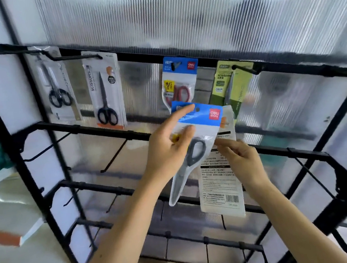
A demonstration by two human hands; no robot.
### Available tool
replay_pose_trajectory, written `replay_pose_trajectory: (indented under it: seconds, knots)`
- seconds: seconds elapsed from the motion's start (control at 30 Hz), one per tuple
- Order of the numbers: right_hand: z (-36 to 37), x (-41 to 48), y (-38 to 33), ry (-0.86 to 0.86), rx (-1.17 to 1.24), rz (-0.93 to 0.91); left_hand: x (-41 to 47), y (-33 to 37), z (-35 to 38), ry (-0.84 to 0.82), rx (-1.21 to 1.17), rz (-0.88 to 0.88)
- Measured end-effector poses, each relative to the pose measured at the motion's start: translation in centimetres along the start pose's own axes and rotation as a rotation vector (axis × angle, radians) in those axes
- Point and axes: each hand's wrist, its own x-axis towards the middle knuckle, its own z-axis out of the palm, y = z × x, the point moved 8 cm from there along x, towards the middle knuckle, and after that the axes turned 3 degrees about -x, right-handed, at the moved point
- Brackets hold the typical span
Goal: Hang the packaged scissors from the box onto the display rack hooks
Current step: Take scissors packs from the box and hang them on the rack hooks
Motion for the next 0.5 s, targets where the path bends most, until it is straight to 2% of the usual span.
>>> replay_pose_trajectory:
  seconds: [0.27,0.5]
  knots:
    - [-5.8,-0.3,-0.1,0.094,-0.12,-0.053,0.4,1.3,5.8,-0.066,-0.118,0.07]
    - [-10.1,-1.6,0.0,0.149,-0.206,-0.04,1.2,4.4,11.9,-0.152,-0.154,0.2]
